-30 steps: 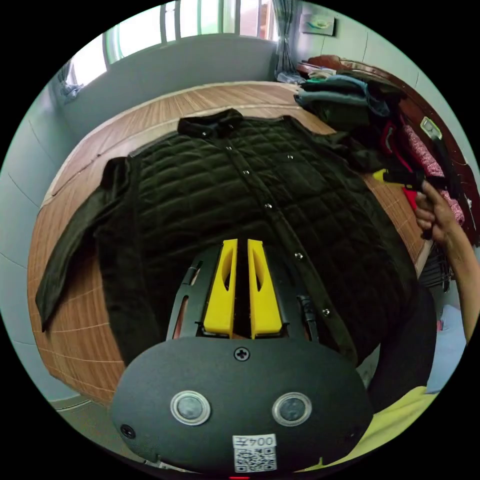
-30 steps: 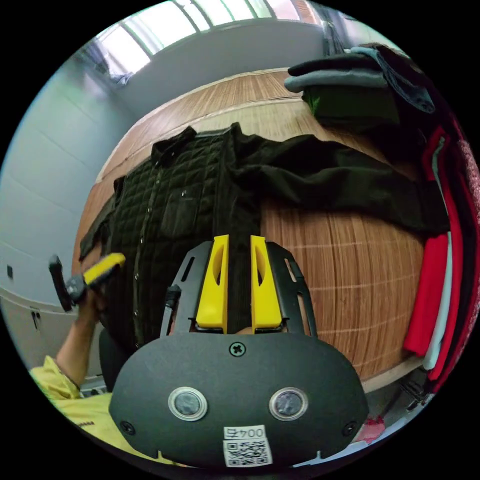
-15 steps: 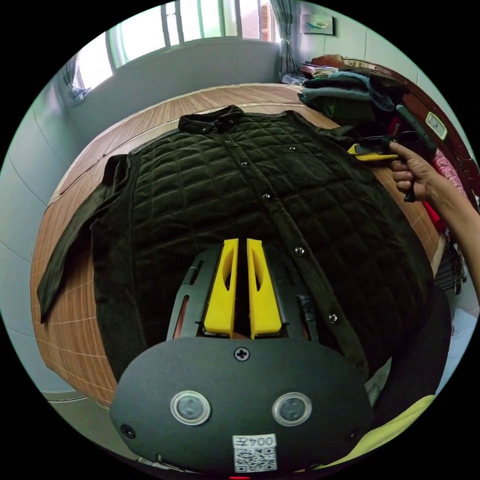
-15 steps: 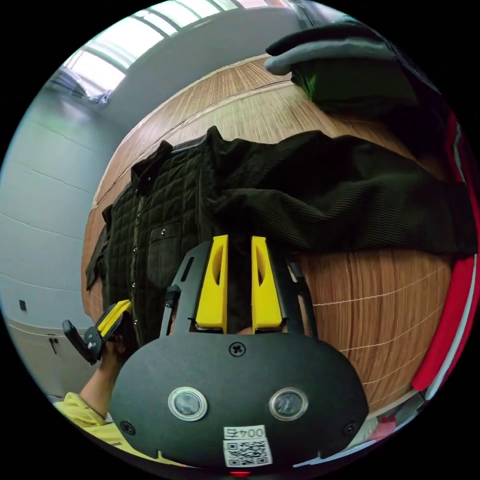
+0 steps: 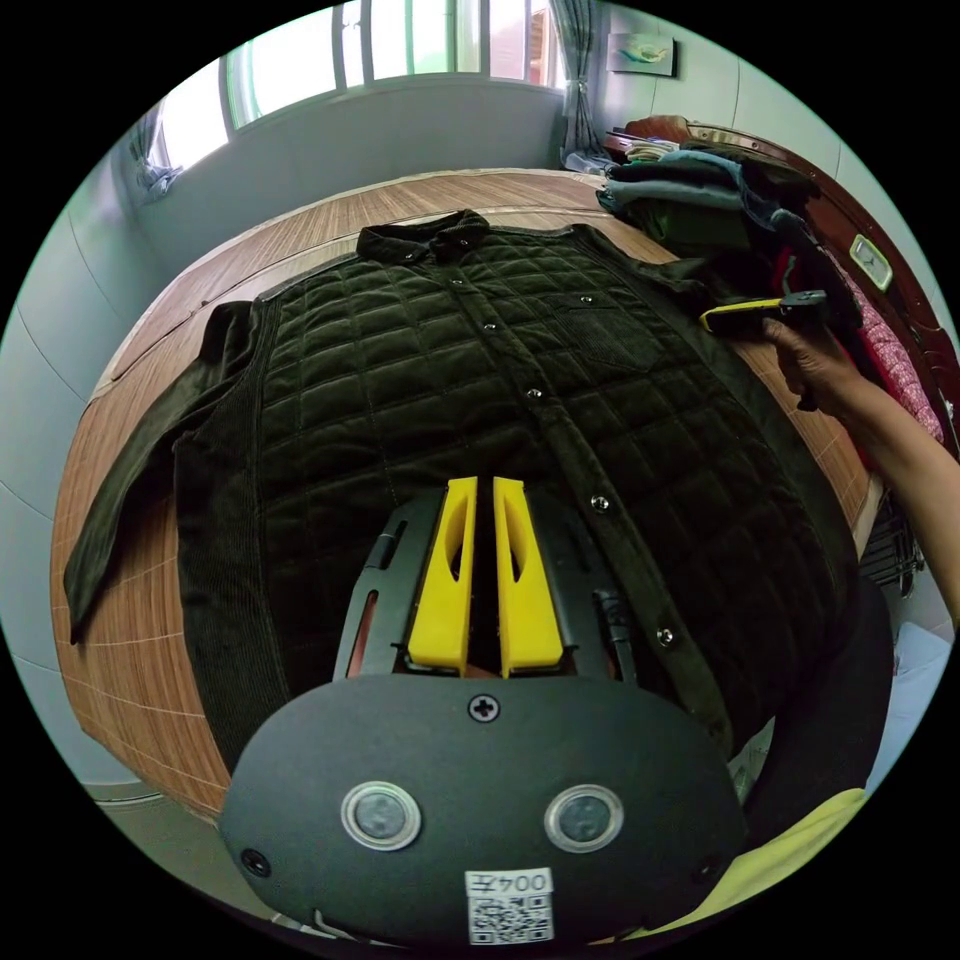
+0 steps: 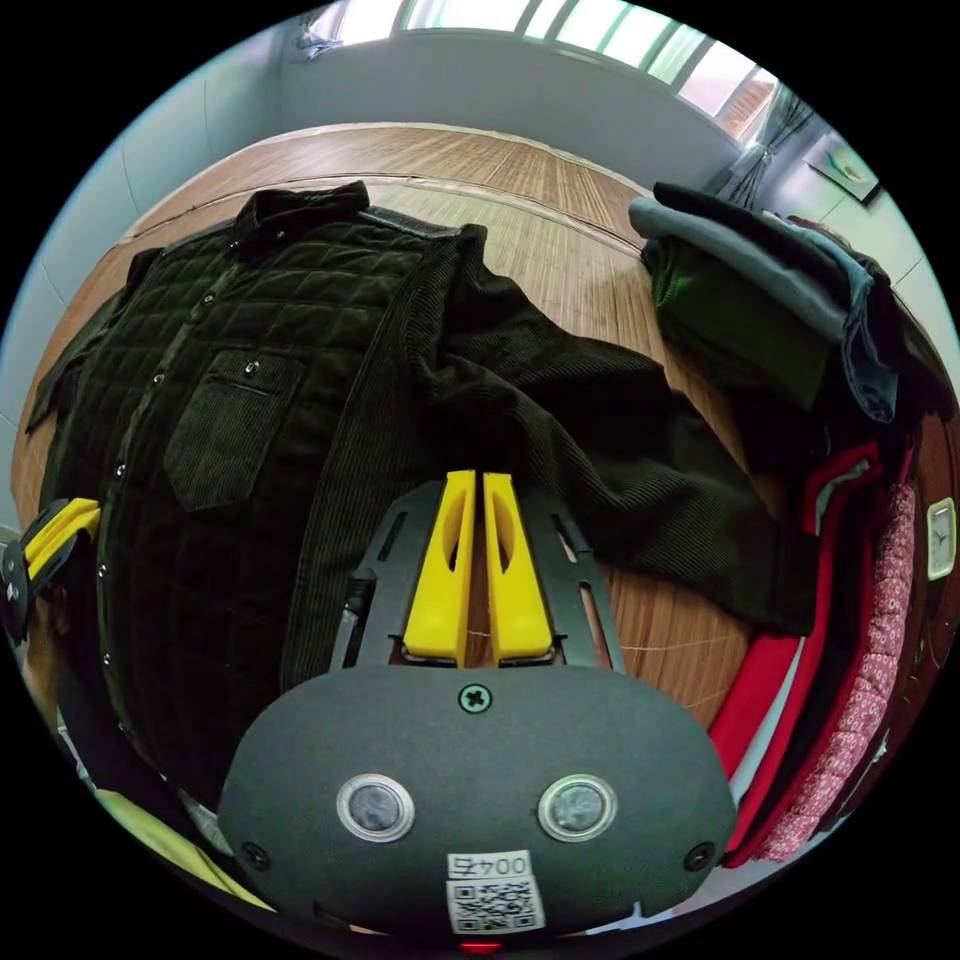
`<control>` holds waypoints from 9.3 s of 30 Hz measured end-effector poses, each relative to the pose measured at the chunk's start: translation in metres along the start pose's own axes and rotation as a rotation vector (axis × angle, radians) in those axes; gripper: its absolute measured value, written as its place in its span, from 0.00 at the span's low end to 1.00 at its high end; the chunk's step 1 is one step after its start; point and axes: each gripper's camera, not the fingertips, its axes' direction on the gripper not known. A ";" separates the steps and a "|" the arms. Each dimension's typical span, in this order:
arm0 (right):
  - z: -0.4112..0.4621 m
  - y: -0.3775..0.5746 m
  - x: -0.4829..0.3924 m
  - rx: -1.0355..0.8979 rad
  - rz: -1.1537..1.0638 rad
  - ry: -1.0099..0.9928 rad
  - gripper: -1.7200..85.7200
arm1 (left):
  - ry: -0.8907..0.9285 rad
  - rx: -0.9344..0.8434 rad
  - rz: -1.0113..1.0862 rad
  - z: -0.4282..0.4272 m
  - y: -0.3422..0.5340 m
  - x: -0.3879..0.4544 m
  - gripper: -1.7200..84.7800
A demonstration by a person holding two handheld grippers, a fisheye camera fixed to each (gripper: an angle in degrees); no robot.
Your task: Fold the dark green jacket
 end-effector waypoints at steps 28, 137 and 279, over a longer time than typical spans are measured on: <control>0.000 0.009 0.028 -0.016 0.070 0.006 0.02 | 0.004 0.002 -0.002 -0.020 -0.004 0.010 0.06; -0.143 0.395 -0.136 -0.138 0.010 -0.315 0.08 | 0.288 -0.106 -0.045 -0.111 0.214 0.066 0.08; -0.096 0.256 -0.213 -0.178 -0.098 -0.291 0.09 | 0.210 -0.022 -0.499 -0.048 0.099 -0.313 0.11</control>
